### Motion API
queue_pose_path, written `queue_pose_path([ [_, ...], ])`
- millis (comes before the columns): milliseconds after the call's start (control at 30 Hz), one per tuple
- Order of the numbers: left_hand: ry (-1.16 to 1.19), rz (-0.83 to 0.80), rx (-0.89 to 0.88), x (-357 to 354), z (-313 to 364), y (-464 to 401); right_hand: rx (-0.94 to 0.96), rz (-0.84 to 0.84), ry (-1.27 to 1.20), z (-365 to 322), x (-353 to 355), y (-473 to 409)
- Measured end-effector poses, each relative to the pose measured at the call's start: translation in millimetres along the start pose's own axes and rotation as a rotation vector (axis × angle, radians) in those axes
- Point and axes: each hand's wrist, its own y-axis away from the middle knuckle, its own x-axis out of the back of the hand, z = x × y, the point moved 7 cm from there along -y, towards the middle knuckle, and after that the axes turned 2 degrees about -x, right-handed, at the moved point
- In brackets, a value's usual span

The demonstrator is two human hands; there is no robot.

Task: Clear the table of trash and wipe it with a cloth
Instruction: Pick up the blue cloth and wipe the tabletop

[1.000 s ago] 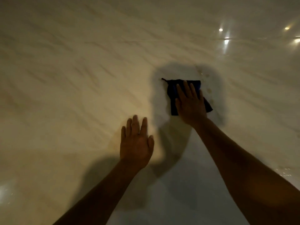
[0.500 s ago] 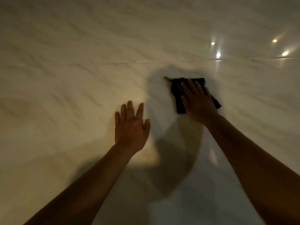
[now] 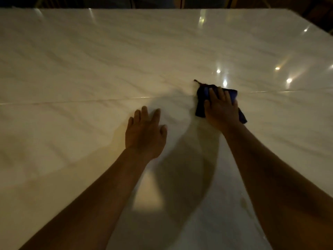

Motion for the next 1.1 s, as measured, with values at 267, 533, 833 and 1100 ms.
queue_pose_path([
  [267,0.026,-0.038,-0.011,-2,11,-21,0.412,-0.114,-0.004,-68,-14,47],
  [533,0.043,-0.044,-0.056,-5,36,19,-0.196,0.004,0.009,91,14,22],
  [833,0.092,0.016,-0.197,-15,72,110,0.488,-0.033,0.073,25,18,199],
  [1100,0.057,0.022,-0.187,-13,79,163,0.012,0.009,0.040,82,24,161],
])
